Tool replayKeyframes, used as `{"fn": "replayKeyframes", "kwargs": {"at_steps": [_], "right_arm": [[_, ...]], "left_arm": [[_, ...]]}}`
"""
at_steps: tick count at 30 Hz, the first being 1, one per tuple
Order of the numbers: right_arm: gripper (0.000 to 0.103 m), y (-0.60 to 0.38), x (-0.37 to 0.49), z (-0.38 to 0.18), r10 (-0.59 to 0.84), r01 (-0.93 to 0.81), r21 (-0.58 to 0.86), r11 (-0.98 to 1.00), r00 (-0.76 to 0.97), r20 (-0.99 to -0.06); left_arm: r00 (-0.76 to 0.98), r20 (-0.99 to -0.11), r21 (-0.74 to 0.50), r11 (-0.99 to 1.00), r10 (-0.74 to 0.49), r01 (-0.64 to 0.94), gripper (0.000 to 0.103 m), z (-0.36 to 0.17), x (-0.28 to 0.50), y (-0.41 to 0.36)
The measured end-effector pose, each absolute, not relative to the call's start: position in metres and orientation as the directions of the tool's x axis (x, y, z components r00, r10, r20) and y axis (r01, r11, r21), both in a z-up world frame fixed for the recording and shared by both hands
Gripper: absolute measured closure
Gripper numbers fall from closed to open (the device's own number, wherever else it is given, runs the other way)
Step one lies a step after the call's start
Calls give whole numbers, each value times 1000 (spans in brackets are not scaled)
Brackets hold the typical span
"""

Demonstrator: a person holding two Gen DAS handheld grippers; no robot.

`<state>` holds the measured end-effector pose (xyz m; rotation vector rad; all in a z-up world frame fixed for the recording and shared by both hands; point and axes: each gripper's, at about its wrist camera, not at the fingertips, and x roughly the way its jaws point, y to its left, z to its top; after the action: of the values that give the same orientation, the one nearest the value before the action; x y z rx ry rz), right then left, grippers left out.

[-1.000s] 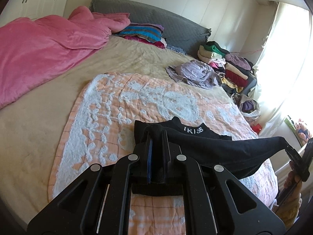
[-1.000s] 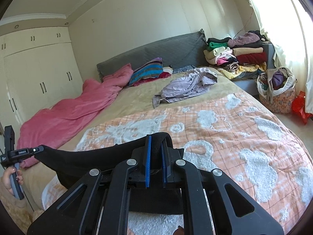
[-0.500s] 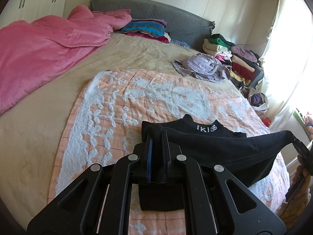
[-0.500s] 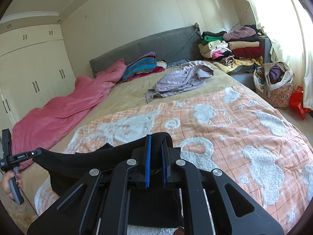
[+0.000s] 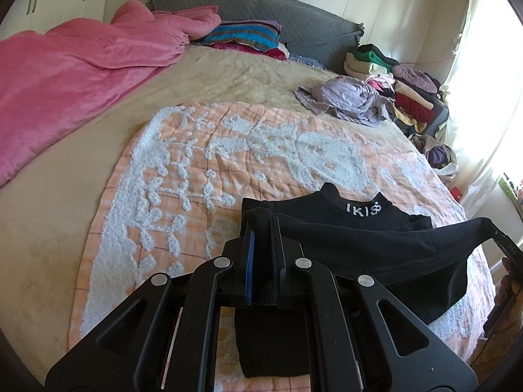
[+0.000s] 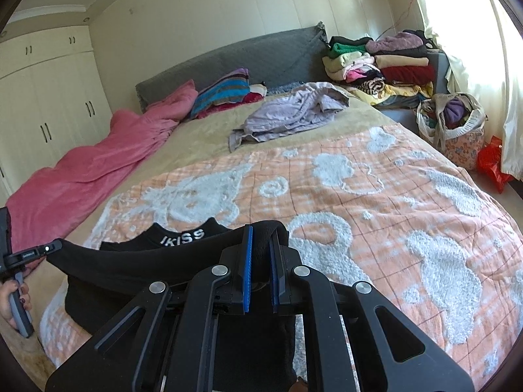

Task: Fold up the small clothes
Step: 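Lay the hem down near the collar with both tools and open them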

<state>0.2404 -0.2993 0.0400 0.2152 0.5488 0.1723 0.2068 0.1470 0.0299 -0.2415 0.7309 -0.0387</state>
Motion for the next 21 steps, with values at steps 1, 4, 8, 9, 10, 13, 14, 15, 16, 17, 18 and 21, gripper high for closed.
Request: {"fn": "replayKeyframes", "kwargs": {"at_steps": [1,4,8,9,10,13,14,15,16,17,18,21], "right_arm": [[95,-300,242,38,218,-102,248,963,837,-501],[95,-301,246,31,212,-95,244,965,830,-516],[95,-301,253,23,206,-86,240,967,820,-534],[95,-301,255,21,204,-85,237,968,818,-538],[95,-301,256,20,202,-83,235,968,816,-542],[95,-300,262,13,193,-78,223,972,807,-559],[95,-300,264,11,190,-75,222,972,803,-565],[95,-300,266,9,189,-72,221,973,801,-569],[95,-300,267,8,187,-70,220,973,798,-573],[95,-300,269,6,188,-70,221,973,794,-578],[95,-299,270,4,186,-71,214,974,790,-584],[94,-296,272,-1,168,-70,184,980,782,-600]], "left_arm": [[744,-658,-230,972,-119,-48,100,29,208,147],[742,-660,-225,973,-115,-49,100,26,211,146],[731,-672,-218,975,-113,-50,100,20,219,144],[729,-676,-216,975,-112,-50,100,18,220,144],[725,-680,-213,976,-112,-49,100,16,222,144],[722,-684,-210,976,-110,-50,100,12,226,143],[720,-685,-210,976,-109,-52,100,11,227,143],[719,-686,-208,977,-108,-51,100,11,227,143],[718,-688,-206,977,-107,-51,100,10,228,143],[717,-689,-206,977,-107,-52,100,8,229,143],[715,-691,-205,977,-107,-53,99,7,230,143],[708,-699,-195,979,-98,-57,98,3,233,143]]}}
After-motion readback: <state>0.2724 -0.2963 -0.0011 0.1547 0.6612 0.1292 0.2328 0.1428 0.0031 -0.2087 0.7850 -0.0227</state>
